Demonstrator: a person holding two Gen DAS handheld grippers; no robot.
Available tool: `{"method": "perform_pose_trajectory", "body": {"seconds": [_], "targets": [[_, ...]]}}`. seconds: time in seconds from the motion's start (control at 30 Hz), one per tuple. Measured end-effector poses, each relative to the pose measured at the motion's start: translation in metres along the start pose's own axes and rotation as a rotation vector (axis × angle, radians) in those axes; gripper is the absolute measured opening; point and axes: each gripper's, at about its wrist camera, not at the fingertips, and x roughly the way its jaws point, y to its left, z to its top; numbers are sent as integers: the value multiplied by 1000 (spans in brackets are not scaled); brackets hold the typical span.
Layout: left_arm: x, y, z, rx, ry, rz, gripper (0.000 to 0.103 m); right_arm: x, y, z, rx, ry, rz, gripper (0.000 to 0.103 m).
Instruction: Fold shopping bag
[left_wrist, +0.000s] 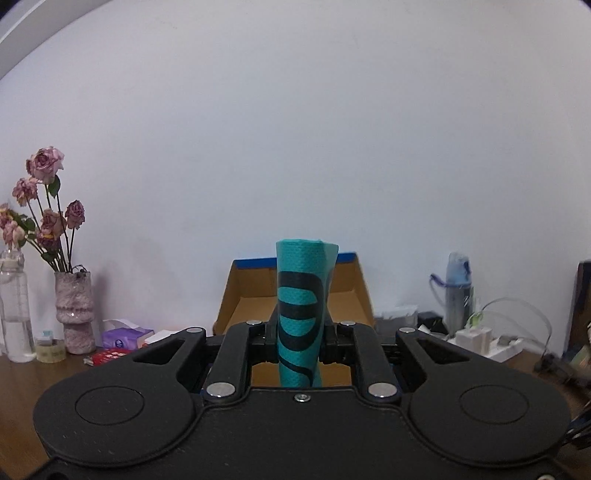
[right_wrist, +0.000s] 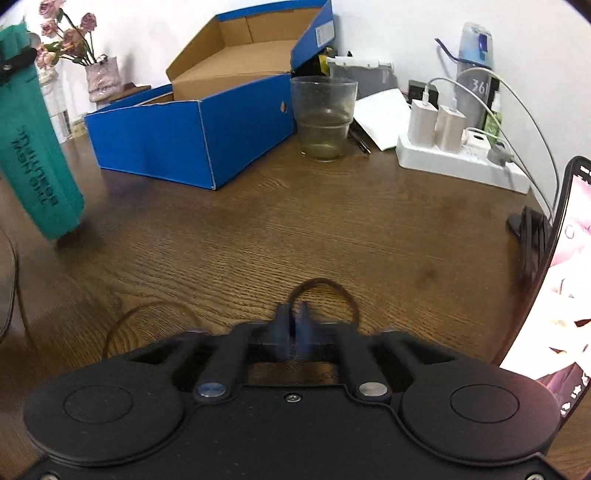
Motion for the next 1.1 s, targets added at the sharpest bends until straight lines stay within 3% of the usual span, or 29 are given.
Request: {"method": "perform_pose_trajectory", "body": {"seconds": [0.07, 0.13, 0.23, 0.33, 0.4, 0.53, 0.63, 0.73, 0.83, 0.9, 1.0, 1.1], "targets": [[-11, 1, 0, -50, -2, 8, 16, -14, 13, 1, -29, -54, -41, 0], [-30, -2, 0, -75, -7, 43, 16, -41, 29, 17, -44, -143, -13, 0], [-55, -13, -3, -60, -21, 117, 16, -120, 79, 54, -165, -331, 131, 0], [-75, -32, -3, -3, -53, 172, 16, -189, 134, 75, -323, -411, 305, 0], [-88, -42, -2, 34, -73, 199, 16, -214, 169, 81, -417, -379, 412, 0], [-109, -58, -3, 92, -109, 260, 16, -210, 210, 78, -516, -214, 451, 1], [-124, -56, -3, 74, -117, 289, 16, -207, 214, 77, -467, -126, 513, 5], [-135, -49, 3, 38, -121, 292, 16, -216, 213, 82, -428, -103, 610, 15], [-141, -41, 8, 3, -123, 309, 16, -227, 217, 86, -428, -127, 587, 12], [-142, -41, 9, 19, -136, 335, 17, -222, 218, 85, -412, -101, 567, 0], [-144, -48, 8, 99, -172, 370, 16, -211, 220, 77, -375, -47, 562, 0], [-142, -58, 0, 224, -224, 427, 16, -202, 208, 70, -250, -44, 599, 0]]}}
